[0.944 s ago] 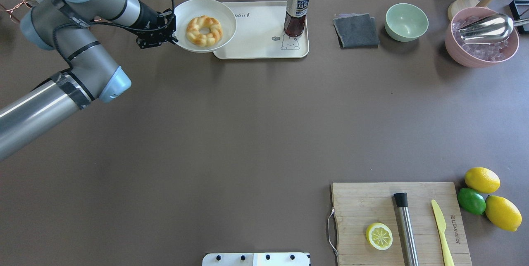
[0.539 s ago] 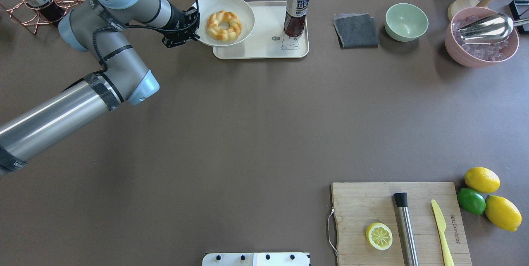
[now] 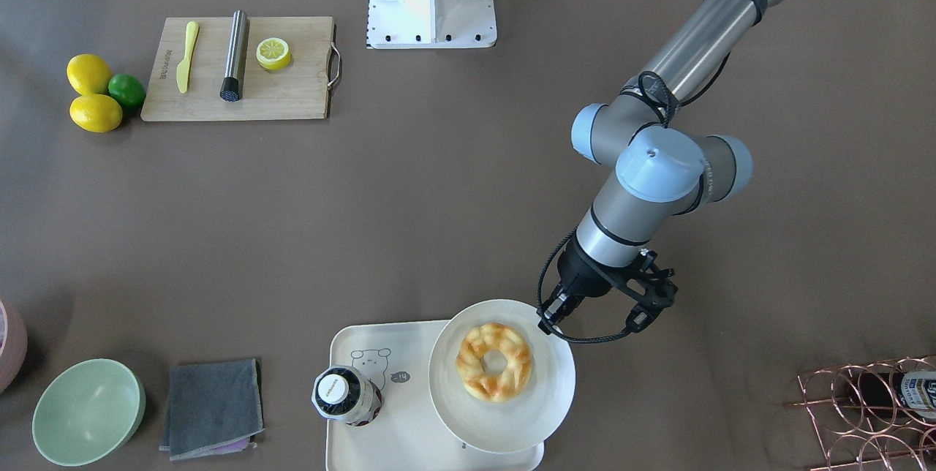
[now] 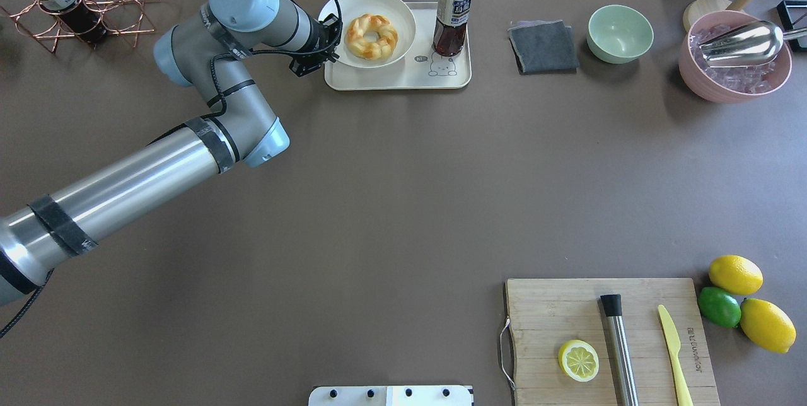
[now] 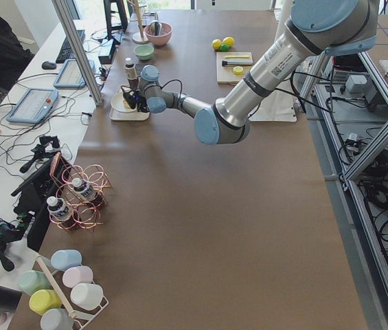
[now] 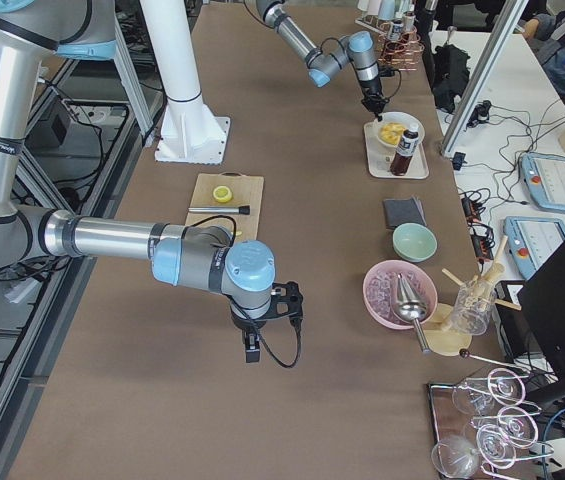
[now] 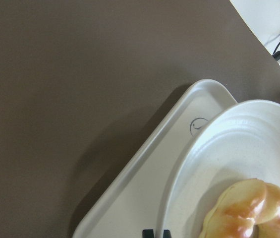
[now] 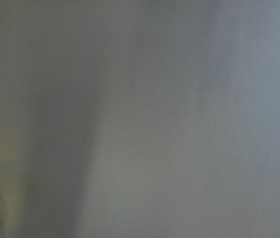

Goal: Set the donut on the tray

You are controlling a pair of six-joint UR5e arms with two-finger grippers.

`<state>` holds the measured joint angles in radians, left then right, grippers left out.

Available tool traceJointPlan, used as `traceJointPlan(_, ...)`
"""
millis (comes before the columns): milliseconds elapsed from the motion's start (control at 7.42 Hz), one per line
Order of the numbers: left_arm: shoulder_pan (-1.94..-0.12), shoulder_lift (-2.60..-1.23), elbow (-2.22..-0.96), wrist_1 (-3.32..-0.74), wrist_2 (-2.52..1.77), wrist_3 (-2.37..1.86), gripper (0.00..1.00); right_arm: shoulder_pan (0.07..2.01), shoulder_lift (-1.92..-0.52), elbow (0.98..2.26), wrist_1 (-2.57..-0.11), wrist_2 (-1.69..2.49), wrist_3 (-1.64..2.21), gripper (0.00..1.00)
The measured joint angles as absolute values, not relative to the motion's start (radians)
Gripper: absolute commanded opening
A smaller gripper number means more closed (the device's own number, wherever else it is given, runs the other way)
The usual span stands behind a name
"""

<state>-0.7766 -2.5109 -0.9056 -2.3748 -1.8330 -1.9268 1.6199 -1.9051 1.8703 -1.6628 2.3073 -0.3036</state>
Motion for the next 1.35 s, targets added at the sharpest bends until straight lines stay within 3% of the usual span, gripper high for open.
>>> traceJointPlan(135,-0.772,-2.522,-0.881,-2.385,-1.825,-1.929,0.0,1.62,-1.905,1.87,-1.663,2.307,-0.302,0.99)
traceJointPlan(404,-0.758,-2.525,-0.863,-2.403,-1.808,-1.923,0.7,1.62,-1.903,1.869,-1.663,2.305,-0.299,0.99)
traceJointPlan(539,-0.756,-2.524,-0.861,-2.406,-1.805,-1.916,0.98,1.62,-1.903,1.868,-1.663,2.304,-0.297,0.99)
traceJointPlan(944,-0.77,-2.518,-0.876,-2.418,-1.815,-1.87,0.98,1.618,-1.9,1.866,-1.663,2.302,-0.294,0.99)
traceJointPlan(1348,-0.846,-2.346,-1.125,-2.321,-1.954,-1.672,0.98,1.617,-1.901,1.864,-1.662,2.299,-0.293,0.99)
